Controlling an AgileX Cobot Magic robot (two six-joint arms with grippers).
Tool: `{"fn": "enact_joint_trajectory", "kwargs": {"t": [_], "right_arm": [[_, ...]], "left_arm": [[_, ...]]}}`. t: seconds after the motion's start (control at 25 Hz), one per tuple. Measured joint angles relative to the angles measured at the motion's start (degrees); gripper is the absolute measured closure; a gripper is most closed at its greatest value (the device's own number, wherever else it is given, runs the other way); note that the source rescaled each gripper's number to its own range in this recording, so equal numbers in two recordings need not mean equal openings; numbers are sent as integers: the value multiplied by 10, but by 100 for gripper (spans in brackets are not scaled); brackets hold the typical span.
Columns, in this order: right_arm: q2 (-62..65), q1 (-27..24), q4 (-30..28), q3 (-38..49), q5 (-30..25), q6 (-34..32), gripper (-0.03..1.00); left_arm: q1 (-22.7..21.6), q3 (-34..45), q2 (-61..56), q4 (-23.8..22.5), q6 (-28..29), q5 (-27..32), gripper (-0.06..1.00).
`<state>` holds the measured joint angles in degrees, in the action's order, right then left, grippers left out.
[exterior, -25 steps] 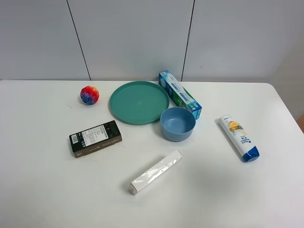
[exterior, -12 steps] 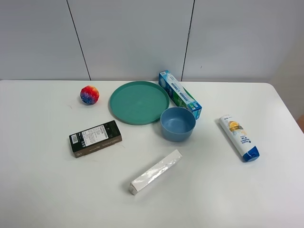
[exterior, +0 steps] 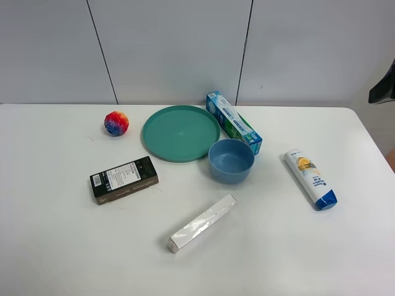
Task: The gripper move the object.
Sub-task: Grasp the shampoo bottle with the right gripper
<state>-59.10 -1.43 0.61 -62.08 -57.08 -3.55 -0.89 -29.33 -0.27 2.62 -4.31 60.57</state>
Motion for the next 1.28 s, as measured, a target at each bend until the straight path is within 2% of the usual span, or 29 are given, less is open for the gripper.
{"fn": "enact_joint_trajectory", "kwargs": {"t": [0.56, 0.72, 1.0, 1.28], "right_arm": [[-112, 0, -6, 0, -53, -1, 12], [-159, 0, -29, 0, -56, -17, 12], [-215, 0, -33, 0, -56, -16, 12], [-279, 0, 1, 0, -39, 78, 12]], "left_arm": [[0, 0, 0, 0, 0, 0, -6], [0, 0, 0, 0, 0, 0, -6], [0, 0, 0, 0, 0, 0, -6], [0, 0, 0, 0, 0, 0, -6]]}}
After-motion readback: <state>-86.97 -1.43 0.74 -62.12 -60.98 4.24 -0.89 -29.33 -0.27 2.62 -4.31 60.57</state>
